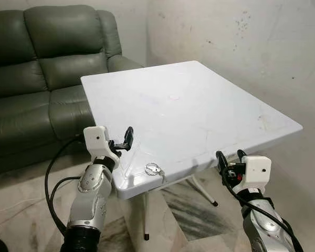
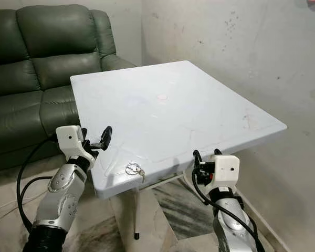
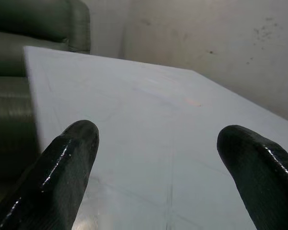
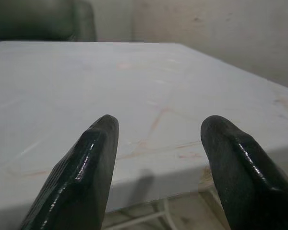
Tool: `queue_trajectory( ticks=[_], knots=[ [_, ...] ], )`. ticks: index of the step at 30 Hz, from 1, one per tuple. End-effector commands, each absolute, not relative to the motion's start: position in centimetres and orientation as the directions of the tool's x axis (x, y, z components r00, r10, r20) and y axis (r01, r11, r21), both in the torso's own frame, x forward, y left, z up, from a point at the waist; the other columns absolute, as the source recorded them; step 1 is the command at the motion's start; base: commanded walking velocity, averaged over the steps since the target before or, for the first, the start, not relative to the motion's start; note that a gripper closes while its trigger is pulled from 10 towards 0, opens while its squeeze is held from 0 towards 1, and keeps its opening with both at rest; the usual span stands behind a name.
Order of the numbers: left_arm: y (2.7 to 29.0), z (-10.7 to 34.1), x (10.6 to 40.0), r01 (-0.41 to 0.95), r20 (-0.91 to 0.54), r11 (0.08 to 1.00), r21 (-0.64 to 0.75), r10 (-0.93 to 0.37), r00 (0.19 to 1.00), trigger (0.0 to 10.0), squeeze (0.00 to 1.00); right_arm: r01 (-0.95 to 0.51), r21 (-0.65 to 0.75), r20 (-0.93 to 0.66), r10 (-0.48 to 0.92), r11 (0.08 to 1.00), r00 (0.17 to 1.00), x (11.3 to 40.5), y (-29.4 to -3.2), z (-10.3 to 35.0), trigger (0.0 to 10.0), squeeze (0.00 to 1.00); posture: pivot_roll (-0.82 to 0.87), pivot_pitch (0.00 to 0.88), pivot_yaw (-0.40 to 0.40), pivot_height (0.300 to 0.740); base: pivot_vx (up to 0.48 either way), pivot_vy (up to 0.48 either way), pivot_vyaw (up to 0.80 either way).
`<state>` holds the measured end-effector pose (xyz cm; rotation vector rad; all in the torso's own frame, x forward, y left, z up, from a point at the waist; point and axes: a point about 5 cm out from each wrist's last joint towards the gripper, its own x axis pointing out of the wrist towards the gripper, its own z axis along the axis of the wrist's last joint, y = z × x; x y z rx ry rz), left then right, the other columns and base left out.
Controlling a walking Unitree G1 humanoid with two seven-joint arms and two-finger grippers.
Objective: Hang keys on a hook
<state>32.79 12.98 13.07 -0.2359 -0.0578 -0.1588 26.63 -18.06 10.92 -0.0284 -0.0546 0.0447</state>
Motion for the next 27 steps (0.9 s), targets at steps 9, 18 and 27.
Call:
queue_trajectory(
  ticks=[9,18,27],
  knots=[
    [13.24,13.45,32.59,0.166,0.088,0.964,-0.208,-0.151,0.985,10.0,0.00,-0.066,-0.023,0.062,0.068,0.998,0.996,26.58,-17.71,11.23,10.0,0.00,-0.01,0.000,-0.015,0.740,0.000,0.000,0.80],
    [13.14,13.37,32.49,0.167,0.081,0.964,-0.209,-0.153,0.985,10.0,0.00,-0.064,-0.049,0.045,0.066,0.997,0.997,26.65,-17.85,11.14,10.0,0.00,-0.01,0.000,-0.017,0.740,0.000,0.000,0.57],
    [12.90,13.17,32.32,0.169,0.073,0.961,-0.219,-0.157,0.985,10.0,0.00,-0.060,-0.036,0.058,0.062,0.998,0.996,26.64,-17.82,11.23,10.0,0.00,-0.01,0.000,-0.020,0.740,0.000,0.000,0.80]
  ],
)
